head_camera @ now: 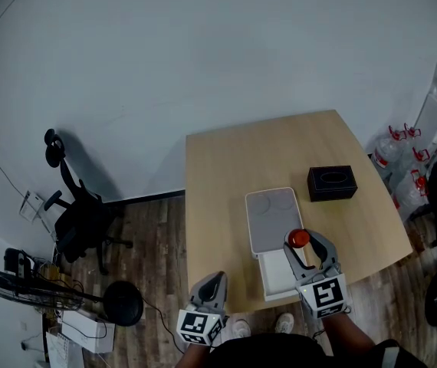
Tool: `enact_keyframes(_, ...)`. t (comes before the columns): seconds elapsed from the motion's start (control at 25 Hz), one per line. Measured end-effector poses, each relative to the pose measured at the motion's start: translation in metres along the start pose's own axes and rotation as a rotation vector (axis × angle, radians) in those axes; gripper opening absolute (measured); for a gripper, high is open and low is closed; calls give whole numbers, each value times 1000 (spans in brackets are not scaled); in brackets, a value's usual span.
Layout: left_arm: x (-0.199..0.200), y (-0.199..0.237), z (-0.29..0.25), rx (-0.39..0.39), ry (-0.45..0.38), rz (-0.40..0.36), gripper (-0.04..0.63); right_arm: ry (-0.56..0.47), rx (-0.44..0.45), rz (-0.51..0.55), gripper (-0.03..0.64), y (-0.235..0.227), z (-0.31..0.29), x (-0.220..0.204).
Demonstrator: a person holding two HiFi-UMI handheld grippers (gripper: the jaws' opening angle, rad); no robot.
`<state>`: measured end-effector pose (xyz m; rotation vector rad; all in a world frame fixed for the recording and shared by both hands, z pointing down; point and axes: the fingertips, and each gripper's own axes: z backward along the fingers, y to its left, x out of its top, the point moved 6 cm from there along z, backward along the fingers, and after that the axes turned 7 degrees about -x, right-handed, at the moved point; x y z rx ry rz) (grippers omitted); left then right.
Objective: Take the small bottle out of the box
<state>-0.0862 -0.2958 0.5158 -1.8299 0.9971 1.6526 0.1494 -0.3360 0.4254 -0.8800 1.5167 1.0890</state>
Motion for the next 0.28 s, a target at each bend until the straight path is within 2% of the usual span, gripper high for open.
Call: enact_keyframes(0.28, 0, 7, 2, 9, 2, -4, 12, 9, -1, -6, 218, 3, -7, -5)
